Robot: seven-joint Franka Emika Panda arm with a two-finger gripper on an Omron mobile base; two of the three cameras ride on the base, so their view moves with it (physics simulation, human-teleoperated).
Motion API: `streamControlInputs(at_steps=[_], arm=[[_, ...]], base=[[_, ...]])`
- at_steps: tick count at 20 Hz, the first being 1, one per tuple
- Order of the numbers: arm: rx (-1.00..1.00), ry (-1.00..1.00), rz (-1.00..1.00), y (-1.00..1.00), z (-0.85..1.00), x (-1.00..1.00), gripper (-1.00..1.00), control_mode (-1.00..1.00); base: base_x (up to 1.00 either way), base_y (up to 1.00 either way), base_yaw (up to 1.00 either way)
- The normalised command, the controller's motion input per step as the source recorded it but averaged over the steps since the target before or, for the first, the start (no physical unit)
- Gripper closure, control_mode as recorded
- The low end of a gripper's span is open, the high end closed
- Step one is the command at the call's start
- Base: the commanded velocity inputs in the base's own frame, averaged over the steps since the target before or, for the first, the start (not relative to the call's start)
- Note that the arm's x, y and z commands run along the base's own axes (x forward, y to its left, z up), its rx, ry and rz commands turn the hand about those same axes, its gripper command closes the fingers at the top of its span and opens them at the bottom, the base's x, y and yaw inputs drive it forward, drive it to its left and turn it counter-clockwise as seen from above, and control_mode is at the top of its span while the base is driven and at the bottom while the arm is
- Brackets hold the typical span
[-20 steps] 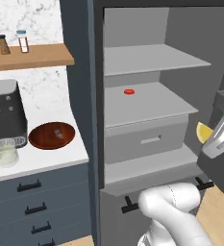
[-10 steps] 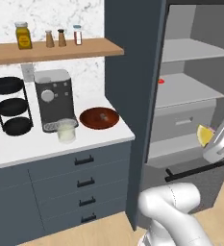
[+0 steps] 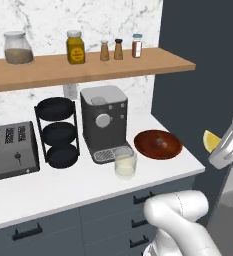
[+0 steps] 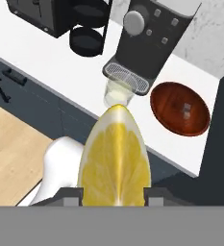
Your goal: Grab a lemon wedge from the fridge and one ice cube from the ice bowl, and put them in the glass of lemonade.
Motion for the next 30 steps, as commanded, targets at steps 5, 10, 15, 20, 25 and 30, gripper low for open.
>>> streamControlInputs(at_steps=[5, 10, 15, 20, 25, 30], arm=[[0.00, 0.00, 0.00, 0.00, 0.00, 0.00, 1.00, 1.00], [-0.04, 0.18, -0.02, 0.28, -0.46, 0.37, 1.00, -1.00], [-0.03, 0.38, -0.06, 0.58, -0.97, 0.69, 1.00, -1.00], [0.12, 0.01, -0.07, 0.08, -0.74, 0.40, 1.00, -1.00], [0.05, 0.03, -0.14, 0.15, -0.71, 0.70, 1.00, -1.00], [-0.10, 0.22, -0.13, 0.17, 0.01, 0.64, 1.00, -1.00]], base=[[0.53, 0.43, -0.03], [0.15, 0.14, -0.01], [0.00, 0.00, 0.00], [0.00, 0.00, 0.00], [0.00, 0.00, 0.00], [0.00, 0.00, 0.00]])
